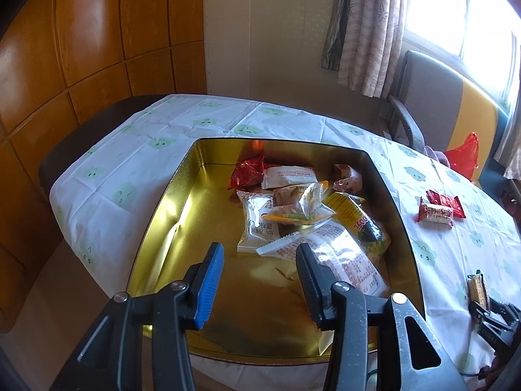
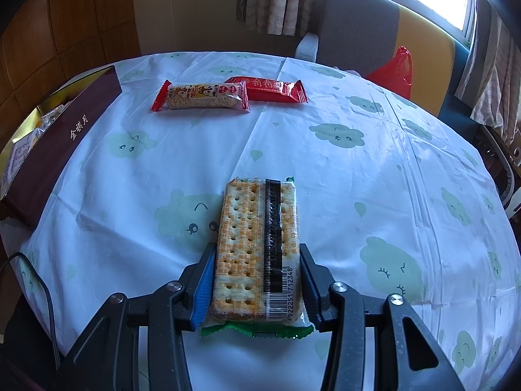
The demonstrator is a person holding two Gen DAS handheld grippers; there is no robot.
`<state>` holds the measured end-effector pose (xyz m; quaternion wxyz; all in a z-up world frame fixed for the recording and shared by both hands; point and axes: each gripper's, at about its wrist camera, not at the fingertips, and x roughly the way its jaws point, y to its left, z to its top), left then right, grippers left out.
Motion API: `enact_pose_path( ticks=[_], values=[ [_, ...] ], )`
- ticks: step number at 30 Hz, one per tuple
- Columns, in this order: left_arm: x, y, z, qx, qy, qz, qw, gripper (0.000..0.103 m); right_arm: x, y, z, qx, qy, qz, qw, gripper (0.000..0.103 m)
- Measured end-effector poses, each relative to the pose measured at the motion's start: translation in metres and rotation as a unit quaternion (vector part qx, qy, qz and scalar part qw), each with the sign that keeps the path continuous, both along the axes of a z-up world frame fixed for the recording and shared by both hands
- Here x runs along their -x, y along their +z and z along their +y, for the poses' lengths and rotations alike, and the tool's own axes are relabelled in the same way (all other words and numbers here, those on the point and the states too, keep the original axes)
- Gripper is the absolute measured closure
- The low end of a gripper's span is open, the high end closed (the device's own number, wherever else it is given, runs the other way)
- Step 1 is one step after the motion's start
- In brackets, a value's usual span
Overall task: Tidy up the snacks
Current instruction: 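Carry the cracker pack into the gold tin and open the right gripper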
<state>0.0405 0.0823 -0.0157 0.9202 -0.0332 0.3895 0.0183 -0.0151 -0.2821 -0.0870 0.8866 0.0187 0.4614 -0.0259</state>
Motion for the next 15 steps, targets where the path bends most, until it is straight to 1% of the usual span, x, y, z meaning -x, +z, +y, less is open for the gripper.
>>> enact_pose_path(
  ticks=[5,11,12,14,15],
  values=[
    [0.007,0.001,0.005,-0.007,0.01,-0.01,0.9999,0.052,0.0,0.0,0.002,0.001,-0.006,0.003,1.0,0.056],
    [0.009,0.002,0.016,-0.01,0.029,-0.017,0.9994,0.052,-0.002,0.002,-0.001,-0.013,-0.013,0.012,1.0,0.056],
    [0.008,0.002,0.018,-0.012,0.032,-0.018,0.9992,0.052,-0.003,0.003,-0.002,-0.029,-0.014,0.015,0.999,0.056],
    [0.009,0.002,0.022,-0.012,0.039,-0.021,0.9989,0.052,-0.004,0.008,-0.007,-0.095,-0.018,0.017,0.995,0.056],
    [0.009,0.003,0.024,-0.013,0.042,-0.023,0.9988,0.052,-0.005,0.013,-0.006,-0.115,-0.017,0.012,0.993,0.056]
  ],
)
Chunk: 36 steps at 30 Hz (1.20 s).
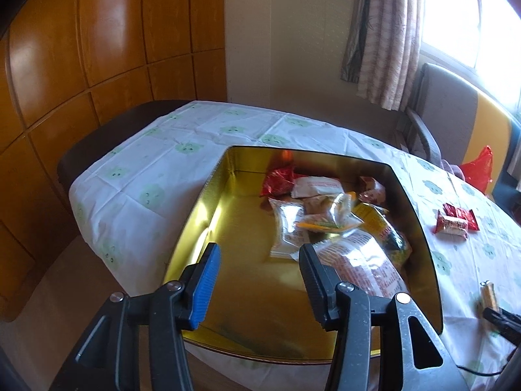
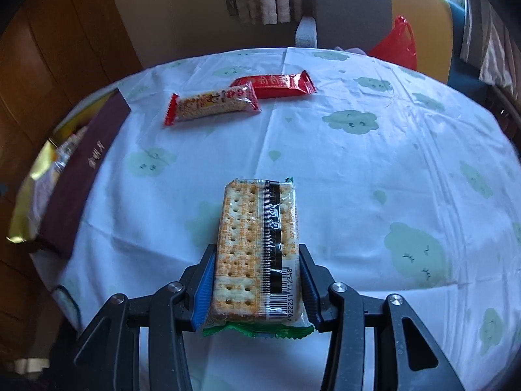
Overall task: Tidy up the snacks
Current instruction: 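Carry the cracker pack into the gold tin and open the right gripper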
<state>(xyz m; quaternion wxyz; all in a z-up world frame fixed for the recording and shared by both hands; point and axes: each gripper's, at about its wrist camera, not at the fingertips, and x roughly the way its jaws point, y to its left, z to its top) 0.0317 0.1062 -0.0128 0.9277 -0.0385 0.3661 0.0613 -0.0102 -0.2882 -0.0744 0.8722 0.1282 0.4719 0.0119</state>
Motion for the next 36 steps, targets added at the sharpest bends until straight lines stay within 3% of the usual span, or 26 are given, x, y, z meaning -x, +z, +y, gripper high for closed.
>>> enact_pose_path(
  ticks=[4,9,17,24,27,31,36],
  values=[
    [0.0,0.001,0.005,-0.007,0.01,-0.004,0.9999,0.052,-0.006,0.024,0.025,-0.033,0.036,-0.02,0.999,0.056],
    [-0.001,0.002,0.011,-0.008,0.02,-0.008,0.9997,0.052,-0.015,0.046,0.083,-0.033,0.118,-0.032,0.992,0.056],
    [-0.002,0.004,0.026,-0.004,0.045,-0.018,0.9988,0.052,-0.034,0.072,0.176,-0.043,0.24,-0.039,0.969,0.056],
    [-0.003,0.007,0.059,0.004,0.099,-0.023,0.9948,0.052,-0.055,0.094,0.244,-0.067,0.293,-0.046,0.953,0.056],
    [-0.004,0.005,0.065,0.008,0.106,-0.022,0.9941,0.052,-0.067,0.093,0.276,-0.067,0.309,-0.046,0.948,0.056],
    [-0.005,0.002,0.064,0.009,0.098,-0.017,0.995,0.052,-0.084,0.067,0.314,-0.028,0.328,-0.023,0.944,0.055],
    [-0.006,-0.002,0.057,0.007,0.087,-0.011,0.9961,0.052,-0.078,0.064,0.326,0.018,0.354,-0.058,0.933,0.055]
  ],
)
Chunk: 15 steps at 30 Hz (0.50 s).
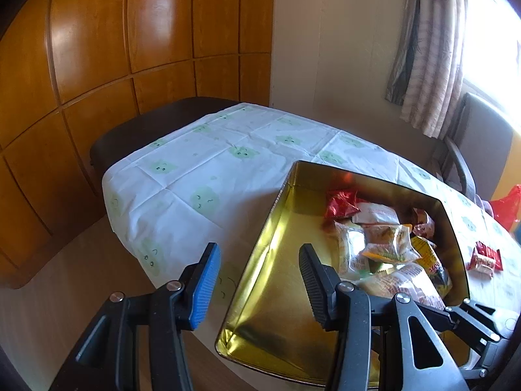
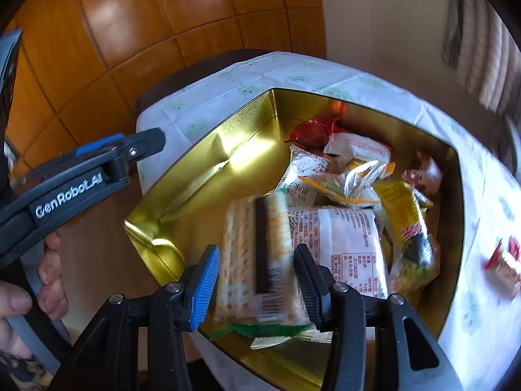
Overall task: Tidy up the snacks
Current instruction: 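Carry the cracker pack into the gold tin and open the right gripper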
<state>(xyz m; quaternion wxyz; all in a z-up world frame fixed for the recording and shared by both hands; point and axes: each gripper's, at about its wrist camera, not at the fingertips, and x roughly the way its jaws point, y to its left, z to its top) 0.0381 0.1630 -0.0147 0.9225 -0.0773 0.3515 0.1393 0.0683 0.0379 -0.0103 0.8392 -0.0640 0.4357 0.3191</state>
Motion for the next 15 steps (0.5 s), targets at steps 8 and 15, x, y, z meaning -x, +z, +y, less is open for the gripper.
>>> enact_pose_path(
  ticks=[8,15],
  values=[
    [0.002,0.002,-0.008,-0.004,-0.008,-0.005,0.9999,0.052,0.006,-0.001,-0.007,0.008,-0.003,-0.001,1.0,0.055],
    [0.004,0.006,-0.012,-0.003,-0.014,-0.01,0.9998,0.052,0.014,-0.002,-0.006,0.042,-0.011,-0.026,0.999,0.07]
  ],
)
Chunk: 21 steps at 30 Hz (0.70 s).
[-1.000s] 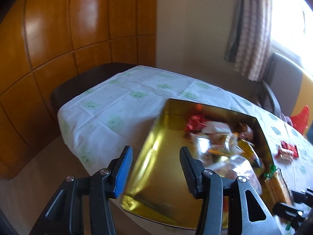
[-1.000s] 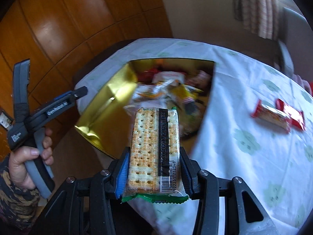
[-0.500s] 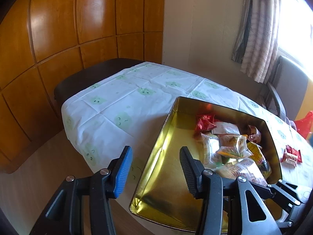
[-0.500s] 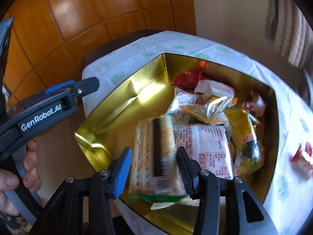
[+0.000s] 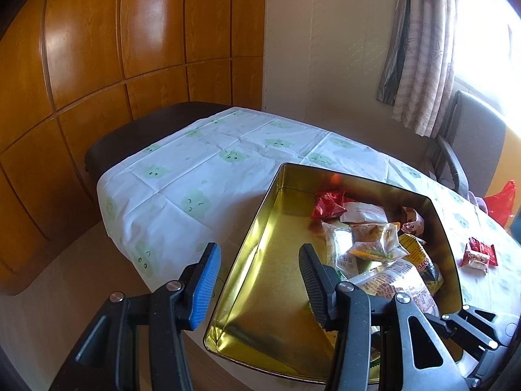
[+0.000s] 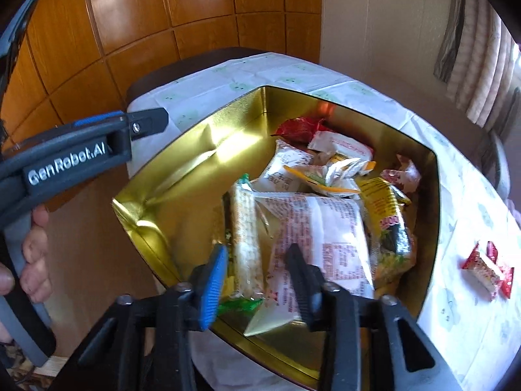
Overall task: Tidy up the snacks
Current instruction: 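Carry the cracker pack into the gold tin and open the right gripper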
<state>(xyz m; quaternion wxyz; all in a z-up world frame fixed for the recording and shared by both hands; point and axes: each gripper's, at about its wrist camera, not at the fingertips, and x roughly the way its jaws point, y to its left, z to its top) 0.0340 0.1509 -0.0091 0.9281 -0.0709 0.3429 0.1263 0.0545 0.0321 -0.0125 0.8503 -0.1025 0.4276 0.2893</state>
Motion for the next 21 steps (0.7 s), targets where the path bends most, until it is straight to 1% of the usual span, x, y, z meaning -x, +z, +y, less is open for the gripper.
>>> enact_pose_path(
  ticks=[1,3,7,10,14,21],
  values=[
    [0.0,0.0,-0.001,0.0,-0.001,0.0,1.0,0.052,0.001,-0.001,0.0,0.003,0.0,-0.002,1.0,0.073],
    [0.0,0.0,-0.002,0.0,-0.004,-0.001,1.0,0.052,0.003,-0.001,-0.001,0.005,0.004,-0.002,1.0,0.076],
    [0.001,0.0,-0.005,-0.001,-0.007,-0.001,1.0,0.052,0.0,-0.004,0.004,0.016,0.017,-0.012,1.0,0.078],
    [0.001,-0.001,-0.007,-0.002,-0.01,-0.001,1.0,0.052,-0.003,-0.006,0.006,0.024,0.013,-0.023,0.999,0.08],
    [0.001,-0.003,-0.01,-0.001,-0.016,0.002,0.9999,0.052,-0.002,-0.005,0.001,0.017,0.001,-0.016,1.0,0.08],
    [0.002,-0.003,-0.017,0.001,-0.029,0.001,0.9996,0.052,0.001,-0.002,-0.013,-0.014,-0.019,-0.004,1.0,0.078]
  ],
)
